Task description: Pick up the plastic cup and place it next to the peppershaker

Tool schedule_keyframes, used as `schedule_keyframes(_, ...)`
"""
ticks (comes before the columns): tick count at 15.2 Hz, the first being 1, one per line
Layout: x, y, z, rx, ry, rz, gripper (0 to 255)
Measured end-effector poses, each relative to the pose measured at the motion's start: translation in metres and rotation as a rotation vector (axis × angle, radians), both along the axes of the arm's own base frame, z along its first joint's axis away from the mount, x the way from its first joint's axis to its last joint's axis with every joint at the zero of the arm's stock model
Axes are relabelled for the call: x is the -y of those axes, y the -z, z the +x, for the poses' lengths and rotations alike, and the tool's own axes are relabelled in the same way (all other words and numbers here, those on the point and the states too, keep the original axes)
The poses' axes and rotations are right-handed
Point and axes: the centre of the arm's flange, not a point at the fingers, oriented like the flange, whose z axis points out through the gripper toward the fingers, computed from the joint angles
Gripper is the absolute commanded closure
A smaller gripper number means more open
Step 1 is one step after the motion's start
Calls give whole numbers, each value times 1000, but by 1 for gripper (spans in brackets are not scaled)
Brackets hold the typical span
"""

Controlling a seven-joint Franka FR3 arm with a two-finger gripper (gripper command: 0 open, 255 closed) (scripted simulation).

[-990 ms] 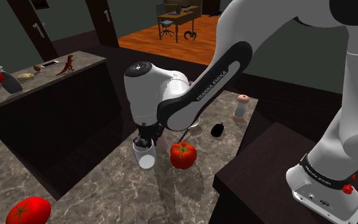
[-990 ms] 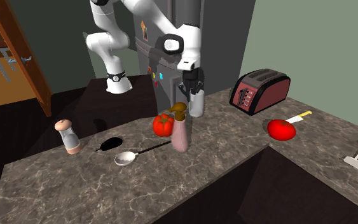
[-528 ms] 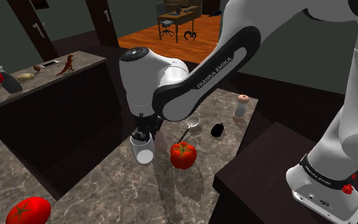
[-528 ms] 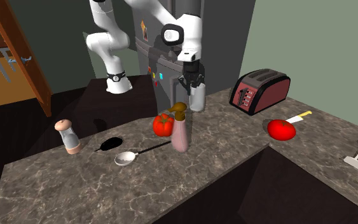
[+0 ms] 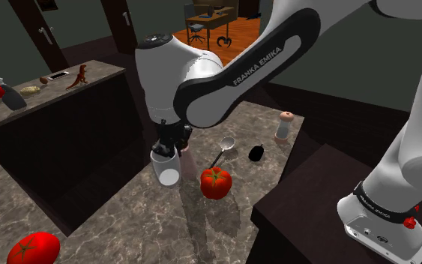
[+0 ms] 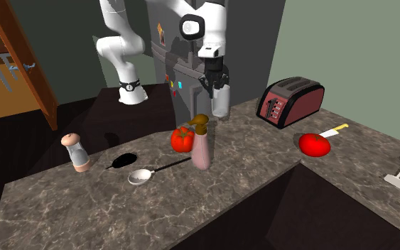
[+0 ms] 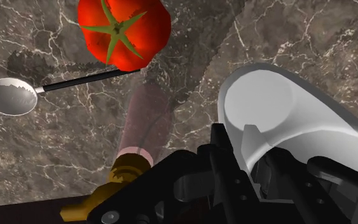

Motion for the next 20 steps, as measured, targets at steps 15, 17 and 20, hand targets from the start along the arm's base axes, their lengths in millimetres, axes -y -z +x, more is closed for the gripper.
schedule_keyframes(15, 51, -57, 9, 0, 1, -1, 255)
schedule_keyframes(17, 77, -57, 13, 0, 1, -1, 255)
schedule_keyframes(20, 114, -55, 18, -1, 1, -1, 255)
